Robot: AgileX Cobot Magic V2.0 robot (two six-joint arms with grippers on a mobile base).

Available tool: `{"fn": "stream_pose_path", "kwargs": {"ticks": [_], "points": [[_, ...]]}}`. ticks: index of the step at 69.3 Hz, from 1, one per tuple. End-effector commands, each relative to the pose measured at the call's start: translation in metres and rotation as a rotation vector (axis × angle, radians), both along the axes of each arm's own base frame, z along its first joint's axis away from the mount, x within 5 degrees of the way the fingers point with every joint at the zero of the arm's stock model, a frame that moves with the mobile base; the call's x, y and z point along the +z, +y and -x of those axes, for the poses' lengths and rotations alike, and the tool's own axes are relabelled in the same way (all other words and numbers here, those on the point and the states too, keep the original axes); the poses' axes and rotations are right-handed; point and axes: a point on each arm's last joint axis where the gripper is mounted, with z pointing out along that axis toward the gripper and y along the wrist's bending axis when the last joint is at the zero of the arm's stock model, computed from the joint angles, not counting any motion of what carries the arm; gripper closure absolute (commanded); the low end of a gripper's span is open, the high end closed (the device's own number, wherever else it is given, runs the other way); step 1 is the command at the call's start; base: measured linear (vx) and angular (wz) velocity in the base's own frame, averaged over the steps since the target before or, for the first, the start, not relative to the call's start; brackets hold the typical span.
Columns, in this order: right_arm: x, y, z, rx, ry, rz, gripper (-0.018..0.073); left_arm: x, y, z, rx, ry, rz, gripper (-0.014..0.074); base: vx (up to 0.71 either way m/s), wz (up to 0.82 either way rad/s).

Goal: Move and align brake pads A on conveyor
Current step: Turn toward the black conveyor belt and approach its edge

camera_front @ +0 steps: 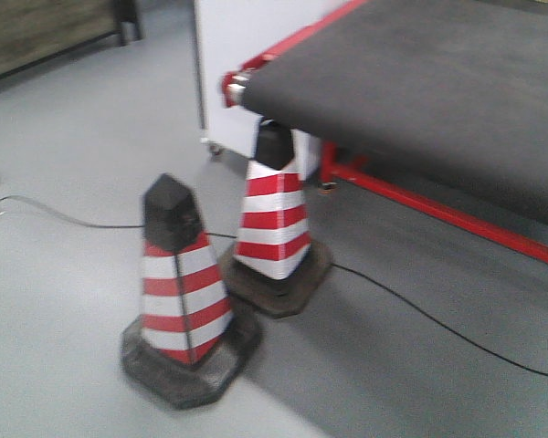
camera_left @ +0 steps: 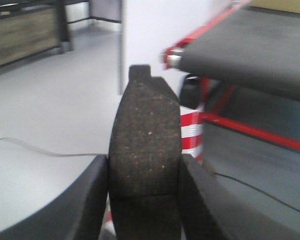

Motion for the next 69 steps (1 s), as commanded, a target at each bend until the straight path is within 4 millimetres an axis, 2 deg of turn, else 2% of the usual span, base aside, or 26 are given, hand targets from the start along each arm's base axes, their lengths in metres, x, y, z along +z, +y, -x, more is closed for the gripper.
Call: {"fn": "stream_pose_path", "kwargs": {"ticks": [1,44,69], "points": [[0.0185,0.0,-0.0017,-0.001,-0.124,-0.015,0.0564,0.0188,-0.0003,-0.001,-0.001,-0.122,0.024,0.0602,0.2,-0.76],[0.0185,0.0,-0.0017,-0.001,-0.124,-0.015,0.0564,0.0188,-0.0003,-0.001,-0.001,-0.122,0.024,0.0602,0.15,-0.74],[0.0185,0.0,-0.0017,-0.001,-0.124,-0.015,0.0564,0.0188,-0.0003,-0.001,-0.001,-0.122,0.024,0.0602,0.02,-0.35]]}}
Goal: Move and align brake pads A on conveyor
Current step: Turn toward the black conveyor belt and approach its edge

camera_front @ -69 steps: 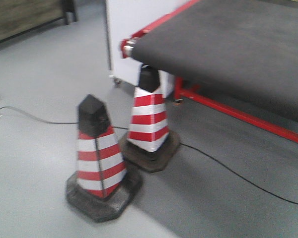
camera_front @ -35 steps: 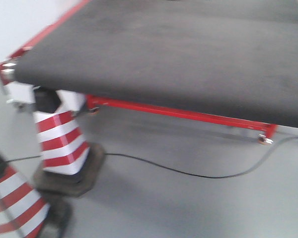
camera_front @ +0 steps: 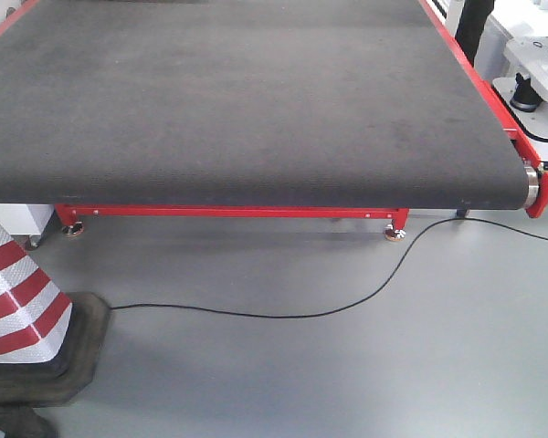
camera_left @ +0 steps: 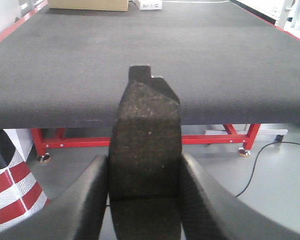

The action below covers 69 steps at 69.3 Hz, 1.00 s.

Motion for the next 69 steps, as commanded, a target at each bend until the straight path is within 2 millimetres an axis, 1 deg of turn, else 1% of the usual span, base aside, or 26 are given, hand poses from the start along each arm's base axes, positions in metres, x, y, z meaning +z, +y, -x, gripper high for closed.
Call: {"fn": "stream_pose_path", "kwargs": {"ticks": [1,31,69], "points": [[0.0185,0.0,-0.0017,-0.001,-0.124,-0.015,0.0564,0.0188,-0.0003,-0.001,-0.001,-0.122,0.024,0.0602,0.02,-0.01],[0.0185,0.0,-0.0017,-0.001,-0.124,-0.015,0.0564,0.0188,-0.0003,-0.001,-0.001,-0.122,0.024,0.0602,0.12,0.03],[0.0185,0.0,-0.0017,-0.001,-0.124,-0.015,0.0564,0.0188,-0.0003,-0.001,-0.001,-0.122,0.024,0.0602,0.35,0.08]]}}
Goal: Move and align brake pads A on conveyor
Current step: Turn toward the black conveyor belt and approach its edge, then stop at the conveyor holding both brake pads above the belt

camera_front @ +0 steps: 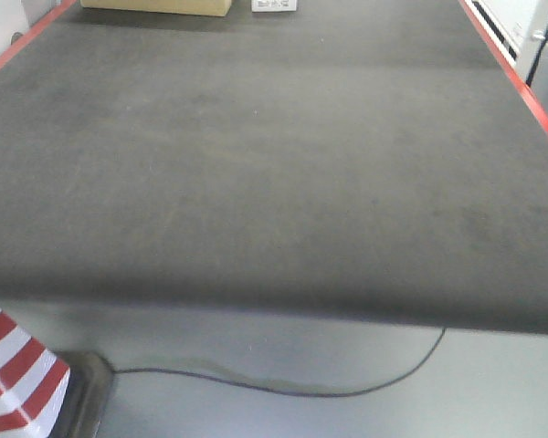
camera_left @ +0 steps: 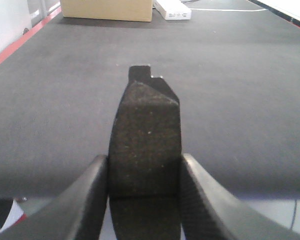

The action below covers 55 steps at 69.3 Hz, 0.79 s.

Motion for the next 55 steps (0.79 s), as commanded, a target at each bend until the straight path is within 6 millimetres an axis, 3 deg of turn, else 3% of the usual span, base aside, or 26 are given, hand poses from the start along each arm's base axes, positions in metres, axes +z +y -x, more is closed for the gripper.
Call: {"fn": "stream_pose_path", "kwargs": {"ticks": [1,55], "points": [[0.0185,0.0,-0.0017,-0.001,-0.124,-0.015,0.0564,0.0188,-0.0003,-0.001,-0.001,-0.122,0.024,0.0602,0.37,0.06],[0.0185,0.0,-0.0017,-0.001,-0.124,-0.015,0.0564,0.0188,-0.0003,-0.001,-0.001,-0.122,0.024,0.0602,0.33,-0.09]]}}
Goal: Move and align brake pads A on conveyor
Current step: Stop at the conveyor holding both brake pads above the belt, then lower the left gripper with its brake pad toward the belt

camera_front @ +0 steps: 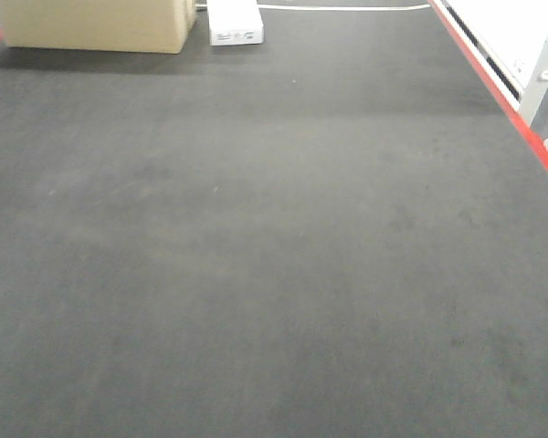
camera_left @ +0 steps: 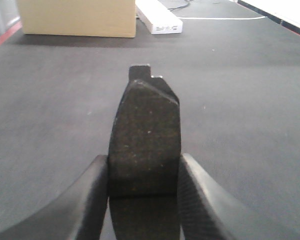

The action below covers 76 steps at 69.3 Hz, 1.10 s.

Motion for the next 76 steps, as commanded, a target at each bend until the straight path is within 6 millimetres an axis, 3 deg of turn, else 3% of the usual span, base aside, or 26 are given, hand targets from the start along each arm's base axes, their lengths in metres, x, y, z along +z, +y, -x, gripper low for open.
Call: {"fn": "stream_pose_path", "kwargs": {"ticks": [1,76], "points": [[0.0185,0.0,-0.0017,-0.001,-0.124,-0.015,0.0564,0.0188,-0.0003,-0.001,-0.001,-0.122,0.024,0.0602,0.23,-0.14],[0.0185,0.0,-0.0017,-0.001,-0.124,-0.015,0.0564,0.0188,-0.0003,-0.001,-0.001,-0.122,0.024,0.0602,0.06,-0.01]]}}
